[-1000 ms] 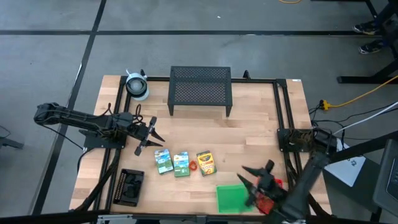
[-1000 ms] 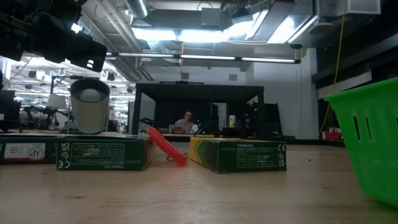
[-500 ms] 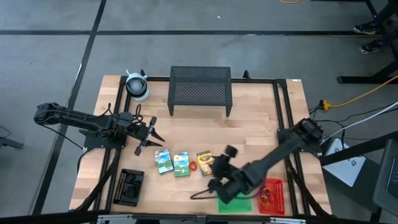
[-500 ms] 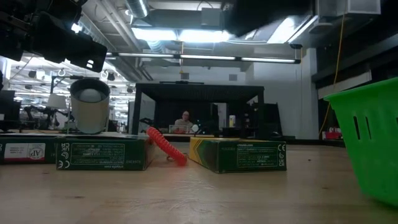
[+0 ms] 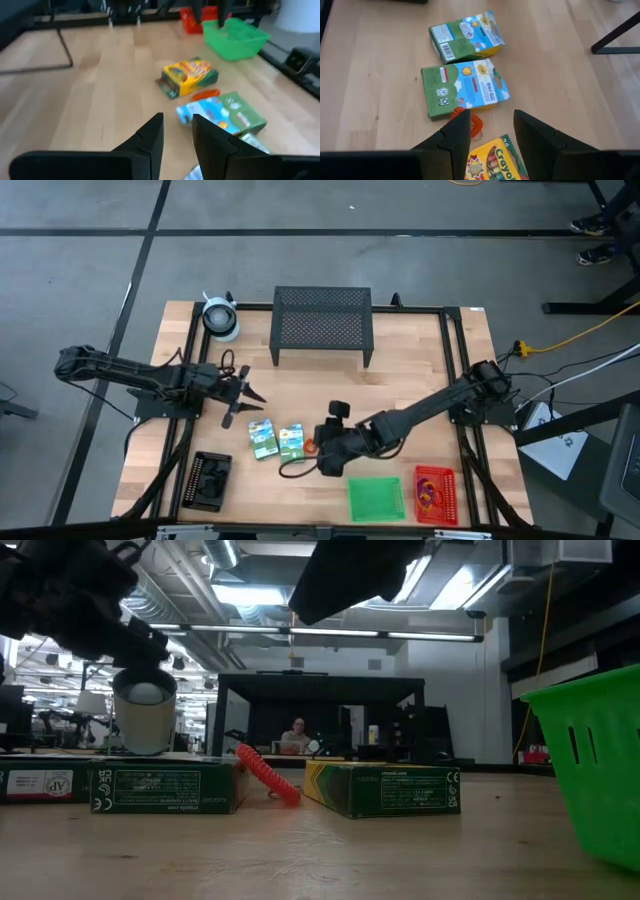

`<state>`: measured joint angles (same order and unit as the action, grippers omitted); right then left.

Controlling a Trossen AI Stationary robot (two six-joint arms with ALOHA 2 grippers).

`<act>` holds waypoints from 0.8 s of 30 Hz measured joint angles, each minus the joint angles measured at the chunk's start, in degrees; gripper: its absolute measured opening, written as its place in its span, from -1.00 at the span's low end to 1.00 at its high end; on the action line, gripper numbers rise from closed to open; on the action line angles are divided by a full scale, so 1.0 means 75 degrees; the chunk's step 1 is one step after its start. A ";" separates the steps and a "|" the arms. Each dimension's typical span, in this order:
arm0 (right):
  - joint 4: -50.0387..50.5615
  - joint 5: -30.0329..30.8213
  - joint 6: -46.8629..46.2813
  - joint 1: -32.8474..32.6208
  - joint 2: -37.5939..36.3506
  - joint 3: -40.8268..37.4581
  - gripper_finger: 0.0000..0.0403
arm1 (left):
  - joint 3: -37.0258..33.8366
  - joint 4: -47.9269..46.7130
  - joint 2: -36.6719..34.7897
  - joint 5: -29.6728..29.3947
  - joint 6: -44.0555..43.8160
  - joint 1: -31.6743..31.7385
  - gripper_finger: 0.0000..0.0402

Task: Pick & Place Office Desk Supplies
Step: Put the orange spring keychain into the red bin

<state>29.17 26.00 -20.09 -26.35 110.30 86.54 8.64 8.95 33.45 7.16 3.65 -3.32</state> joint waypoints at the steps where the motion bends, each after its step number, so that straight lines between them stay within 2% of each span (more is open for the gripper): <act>1: 0.0000 0.0000 0.0018 0.0000 0.0000 0.0000 -0.25 | 0.0000 0.0063 -0.0067 -0.0031 0.0061 -0.0081 -0.51; 6: 0.0111 -0.0012 -0.0009 -0.0131 0.0000 0.0000 -0.25 | 0.0000 0.0001 -0.0846 -0.0596 0.0334 -0.0517 -0.51; 11: 0.0028 0.0232 -0.0238 -0.0284 -0.0006 -0.0230 -0.25 | 0.0000 -0.1291 -0.2103 -0.1803 0.0232 -0.1101 -0.51; 15: -0.0458 0.0202 -0.0384 -0.0255 -0.0003 -0.0811 -0.25 | -0.0199 -0.1859 -0.3085 -0.2099 0.0107 -0.1650 -0.51; 19: -0.1445 -0.0271 -0.0597 -0.0064 0.0001 -0.1495 -0.25 | -0.0487 -0.1929 -0.3928 -0.2398 0.0311 -0.2052 -0.51; 24: -0.1825 -0.0420 -0.0654 0.0016 0.0003 -0.1730 -0.25 | -0.0476 -0.2633 -0.4454 -0.2756 0.0016 -0.2259 -0.51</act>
<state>15.48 22.85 -25.00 -26.23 110.32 73.57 5.07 -10.79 0.05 -13.51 3.77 -20.27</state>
